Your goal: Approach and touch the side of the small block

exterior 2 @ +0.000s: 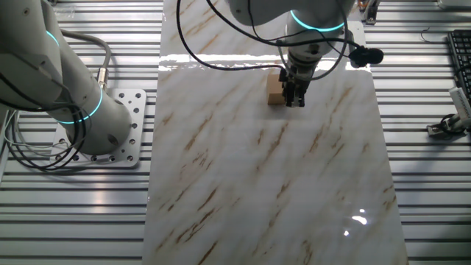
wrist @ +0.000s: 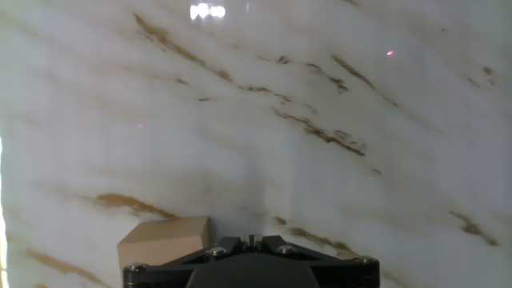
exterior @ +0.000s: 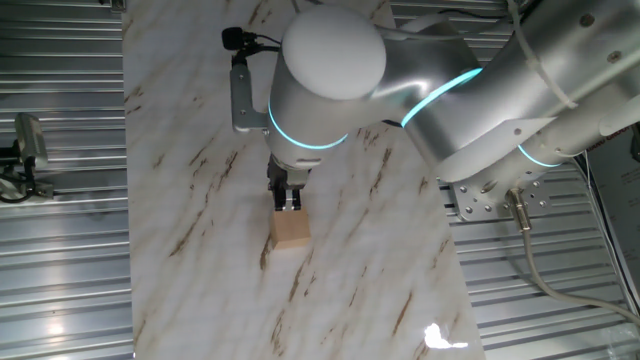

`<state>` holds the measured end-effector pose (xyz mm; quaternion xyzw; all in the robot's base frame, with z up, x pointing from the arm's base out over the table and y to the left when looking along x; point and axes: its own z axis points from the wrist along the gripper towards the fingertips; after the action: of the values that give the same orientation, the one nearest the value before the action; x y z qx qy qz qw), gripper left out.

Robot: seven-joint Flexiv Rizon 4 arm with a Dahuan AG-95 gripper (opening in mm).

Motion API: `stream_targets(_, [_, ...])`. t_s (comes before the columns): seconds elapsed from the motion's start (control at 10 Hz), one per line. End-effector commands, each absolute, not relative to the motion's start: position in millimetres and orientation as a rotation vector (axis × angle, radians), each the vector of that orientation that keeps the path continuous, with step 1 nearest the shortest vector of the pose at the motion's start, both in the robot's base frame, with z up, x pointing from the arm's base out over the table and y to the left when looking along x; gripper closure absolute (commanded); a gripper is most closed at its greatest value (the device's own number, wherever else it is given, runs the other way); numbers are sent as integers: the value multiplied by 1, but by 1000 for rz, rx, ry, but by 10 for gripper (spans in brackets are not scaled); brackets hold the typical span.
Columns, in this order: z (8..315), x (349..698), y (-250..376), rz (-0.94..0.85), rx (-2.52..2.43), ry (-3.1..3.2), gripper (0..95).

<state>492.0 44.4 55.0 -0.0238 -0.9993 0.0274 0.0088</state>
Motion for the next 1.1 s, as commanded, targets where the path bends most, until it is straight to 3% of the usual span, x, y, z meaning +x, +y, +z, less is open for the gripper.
stream_targets(0.1, [56, 491, 44, 70, -75, -3122, 950])
stream_targets(1.1, [49, 488, 52, 71, -89, -3142, 950])
